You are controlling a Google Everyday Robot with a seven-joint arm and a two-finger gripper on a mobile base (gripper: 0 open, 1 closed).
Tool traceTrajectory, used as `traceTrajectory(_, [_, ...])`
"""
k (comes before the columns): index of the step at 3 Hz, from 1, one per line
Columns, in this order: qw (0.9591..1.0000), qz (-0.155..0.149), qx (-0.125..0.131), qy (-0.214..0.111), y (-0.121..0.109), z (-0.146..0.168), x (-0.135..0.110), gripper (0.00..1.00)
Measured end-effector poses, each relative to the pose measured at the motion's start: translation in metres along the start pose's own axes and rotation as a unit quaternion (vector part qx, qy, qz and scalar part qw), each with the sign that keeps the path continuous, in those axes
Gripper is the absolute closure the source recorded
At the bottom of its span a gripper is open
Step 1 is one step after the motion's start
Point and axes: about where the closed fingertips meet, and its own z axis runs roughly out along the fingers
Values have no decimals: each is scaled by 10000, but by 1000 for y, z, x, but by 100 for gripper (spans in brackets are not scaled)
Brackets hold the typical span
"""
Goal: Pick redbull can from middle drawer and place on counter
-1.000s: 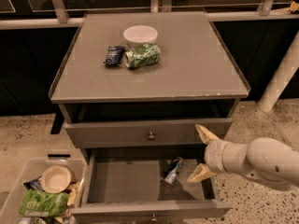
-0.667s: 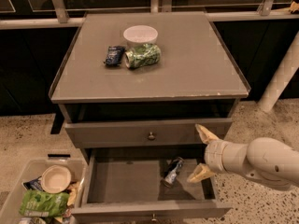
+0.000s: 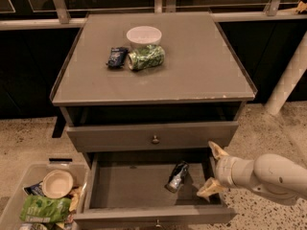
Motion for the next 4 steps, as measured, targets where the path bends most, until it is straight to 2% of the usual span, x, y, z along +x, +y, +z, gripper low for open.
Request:
traceTrajectory(1, [9991, 259, -146, 316, 7, 24, 38, 0])
traceTrajectory(2, [9971, 340, -334, 601, 1, 61, 63, 0])
traceTrajectory(3, [9970, 185, -598, 457, -2, 95, 65, 0])
traceTrajectory(4, [9971, 202, -585, 443, -4, 97, 64, 0])
